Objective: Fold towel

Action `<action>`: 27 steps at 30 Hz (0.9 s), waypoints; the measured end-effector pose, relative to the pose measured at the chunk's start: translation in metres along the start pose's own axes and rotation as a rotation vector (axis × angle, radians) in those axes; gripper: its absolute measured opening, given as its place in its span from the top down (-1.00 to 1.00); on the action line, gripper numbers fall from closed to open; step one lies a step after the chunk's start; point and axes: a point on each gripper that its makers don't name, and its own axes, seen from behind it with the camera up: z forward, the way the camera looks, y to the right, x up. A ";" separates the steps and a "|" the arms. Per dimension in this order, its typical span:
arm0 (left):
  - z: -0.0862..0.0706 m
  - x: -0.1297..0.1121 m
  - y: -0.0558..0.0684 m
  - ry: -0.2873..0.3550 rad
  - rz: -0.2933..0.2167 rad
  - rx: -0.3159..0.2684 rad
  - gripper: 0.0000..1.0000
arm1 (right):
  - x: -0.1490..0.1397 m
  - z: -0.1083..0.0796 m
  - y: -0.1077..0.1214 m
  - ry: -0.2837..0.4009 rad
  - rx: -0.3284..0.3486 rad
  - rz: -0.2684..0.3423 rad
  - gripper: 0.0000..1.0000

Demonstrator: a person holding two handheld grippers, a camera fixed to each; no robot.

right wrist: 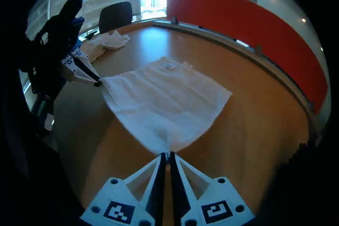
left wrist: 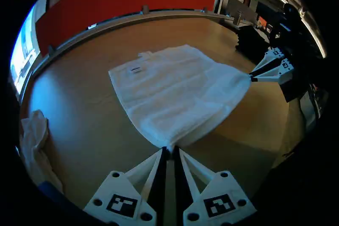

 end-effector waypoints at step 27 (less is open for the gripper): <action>-0.063 0.021 0.033 0.000 -0.040 -0.073 0.76 | 0.035 -0.075 -0.016 0.030 0.029 -0.011 0.85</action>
